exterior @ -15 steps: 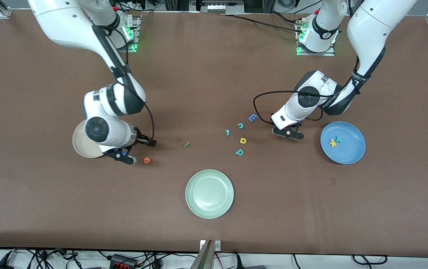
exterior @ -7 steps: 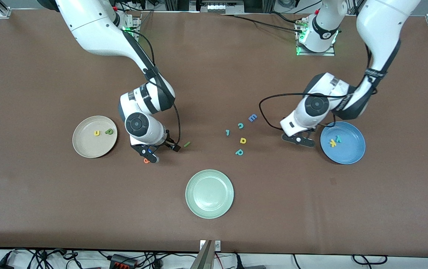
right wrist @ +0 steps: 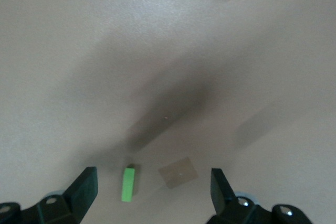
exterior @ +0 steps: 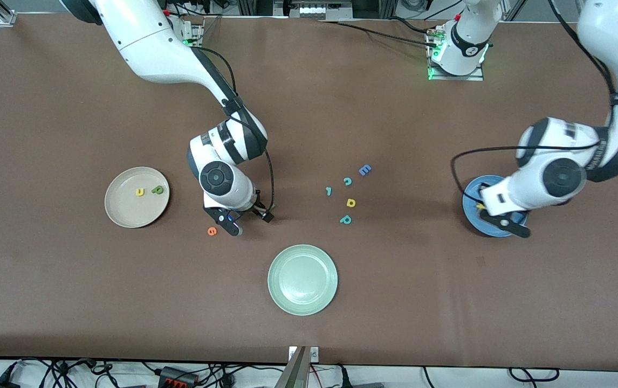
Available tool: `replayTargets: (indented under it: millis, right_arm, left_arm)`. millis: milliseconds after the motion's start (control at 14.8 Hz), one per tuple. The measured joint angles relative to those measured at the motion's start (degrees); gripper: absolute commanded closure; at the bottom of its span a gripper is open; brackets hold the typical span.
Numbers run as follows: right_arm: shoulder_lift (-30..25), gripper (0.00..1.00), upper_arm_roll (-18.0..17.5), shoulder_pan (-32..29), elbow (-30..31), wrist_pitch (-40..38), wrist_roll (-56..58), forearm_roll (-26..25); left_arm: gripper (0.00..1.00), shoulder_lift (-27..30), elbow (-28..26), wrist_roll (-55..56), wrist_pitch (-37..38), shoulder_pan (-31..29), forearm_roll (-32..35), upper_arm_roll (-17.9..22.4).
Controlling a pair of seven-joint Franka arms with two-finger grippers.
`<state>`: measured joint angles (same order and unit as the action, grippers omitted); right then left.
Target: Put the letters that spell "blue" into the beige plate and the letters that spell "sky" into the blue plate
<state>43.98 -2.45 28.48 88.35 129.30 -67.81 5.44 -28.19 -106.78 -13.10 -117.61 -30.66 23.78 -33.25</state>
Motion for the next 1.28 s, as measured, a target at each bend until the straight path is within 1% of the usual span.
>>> replayTargets:
  millis: [135,203,270,405,540,675,810,878,945,1081,1283]
  right_arm:
    - [0.68,0.18,0.03,0.00,-0.22,0.75,-0.22,0.00]
    - [0.97,0.19,0.04,0.04,-0.28,1.01,-0.38,0.00]
    - [1.24,0.19,0.04,0.19,-0.39,1.19,-0.82,0.00]
    - [1.58,0.20,0.02,0.82,-0.67,1.59,-2.25,0.00]
    - [1.59,0.22,0.02,1.55,-0.91,1.84,-3.04,0.00]
    - [1.63,0.35,0.02,2.09,-0.93,1.85,-3.51,0.00]
    - [1.79,0.39,0.02,2.21,-0.93,1.87,-3.62,0.00]
    - [1.94,0.41,0.03,2.25,-0.93,1.97,-3.62,0.00]
    - [2.11,0.41,0.03,2.36,-0.93,2.32,-3.62,0.00]
    - [2.43,0.47,0.02,2.66,-0.94,3.18,-3.64,0.00]
    - [2.73,0.72,0.02,2.89,-1.15,3.65,-3.67,0.00]
  left_arm:
    - [0.68,-2.34,1.14,-2.84,-0.26,-2.67,0.00,0.05]
    - [0.43,-3.45,1.45,-3.17,-0.60,-3.28,0.00,0.05]
    - [0.00,-4.46,1.64,-3.20,-0.93,-3.55,0.00,0.05]
    - [0.00,-5.72,1.85,-3.20,-1.35,-3.62,0.00,0.03]
    - [0.00,-5.92,2.12,-3.20,-1.36,-3.58,0.00,-0.26]
    - [0.00,-5.80,2.90,-3.19,-1.23,-3.49,0.00,-1.11]
    - [0.00,-5.19,4.79,-3.16,1.31,-3.28,0.00,-2.37]
    - [0.00,-4.76,6.46,-3.04,4.27,-3.25,0.00,-3.59]
    - [0.00,-4.31,8.65,-2.68,8.17,-3.18,0.00,-4.97]
    - [0.00,-3.58,13.84,0.35,16.47,-3.13,-0.01,-8.13]
    - [0.00,-2.78,20.16,8.75,26.84,-3.05,-0.01,-13.44]
